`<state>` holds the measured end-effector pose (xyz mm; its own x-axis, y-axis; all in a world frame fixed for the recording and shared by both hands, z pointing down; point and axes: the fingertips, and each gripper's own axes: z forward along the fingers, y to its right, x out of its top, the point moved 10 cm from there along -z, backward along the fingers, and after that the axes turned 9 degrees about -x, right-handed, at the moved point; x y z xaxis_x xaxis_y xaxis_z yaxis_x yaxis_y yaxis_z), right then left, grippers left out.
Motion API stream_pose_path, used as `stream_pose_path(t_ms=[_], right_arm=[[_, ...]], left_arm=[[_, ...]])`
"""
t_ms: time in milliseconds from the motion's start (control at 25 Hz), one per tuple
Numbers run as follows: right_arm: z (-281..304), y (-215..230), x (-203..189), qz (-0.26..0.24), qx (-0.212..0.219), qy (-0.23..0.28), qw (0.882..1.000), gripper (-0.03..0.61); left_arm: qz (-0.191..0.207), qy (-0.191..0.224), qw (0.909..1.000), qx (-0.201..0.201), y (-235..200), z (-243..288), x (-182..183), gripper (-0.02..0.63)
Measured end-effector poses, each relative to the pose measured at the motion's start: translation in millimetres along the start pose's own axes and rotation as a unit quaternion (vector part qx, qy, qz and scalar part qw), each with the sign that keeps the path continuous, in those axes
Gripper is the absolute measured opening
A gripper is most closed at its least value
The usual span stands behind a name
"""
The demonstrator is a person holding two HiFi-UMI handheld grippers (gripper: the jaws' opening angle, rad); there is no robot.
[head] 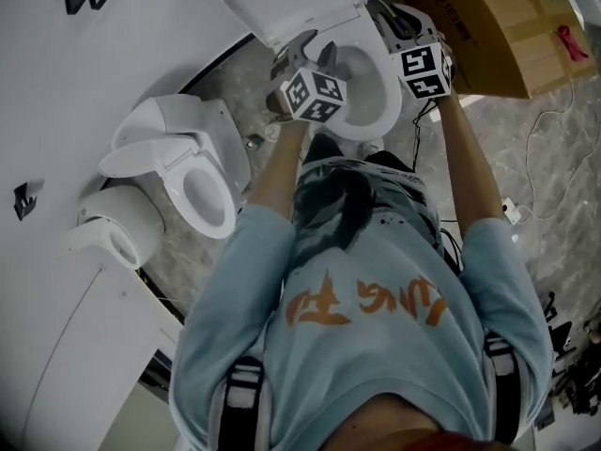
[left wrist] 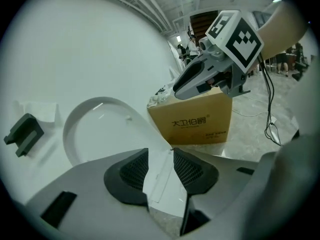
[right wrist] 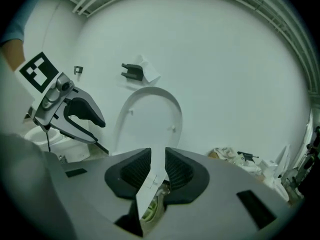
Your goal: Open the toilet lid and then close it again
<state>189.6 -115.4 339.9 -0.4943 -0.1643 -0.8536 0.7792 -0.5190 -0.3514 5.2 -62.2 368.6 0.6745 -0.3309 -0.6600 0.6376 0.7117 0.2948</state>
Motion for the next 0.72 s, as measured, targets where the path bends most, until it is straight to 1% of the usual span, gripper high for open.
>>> stream_pose_path(t_ms=[80, 200, 280, 360, 520, 720], right_arm=[[-4.1, -12.0, -22.1, 0.000, 0.031, -0.014, 0.999, 0.104], [-13.5, -36.3, -58.9, -0.008, 0.088, -0.038, 0.995, 0.126], [-11.6, -47.9, -81.6, -0.022, 0.114, -0.049, 0.992, 0.138], [-11.2, -63.5, -103.6, -0.032, 0.138, -0.066, 0.988, 0.141], [-25.1, -94.7, -151.7, -0.052, 0.189, -0.109, 0.975, 0.144], [-22.0, -130.0, -204.6, -0.086, 0.250, -0.140, 0.954, 0.178]], left_arm=[[-0.016, -0.017, 0.9997, -0.013, 20.2, 3.0, -13.2, 0.178], [-0.036, -0.044, 0.9977, -0.037, 54.3, 8.8, -35.1, 0.184], [-0.041, -0.047, 0.9966, -0.055, 70.6, 21.8, -47.6, 0.186], [-0.054, -0.042, 0.9946, -0.078, 87.4, 32.9, -64.4, 0.181], [-0.088, -0.050, 0.9874, -0.122, 134.0, 49.7, -96.7, 0.184], [-0.086, -0.067, 0.9807, -0.162, 168.8, 80.7, -139.3, 0.222]])
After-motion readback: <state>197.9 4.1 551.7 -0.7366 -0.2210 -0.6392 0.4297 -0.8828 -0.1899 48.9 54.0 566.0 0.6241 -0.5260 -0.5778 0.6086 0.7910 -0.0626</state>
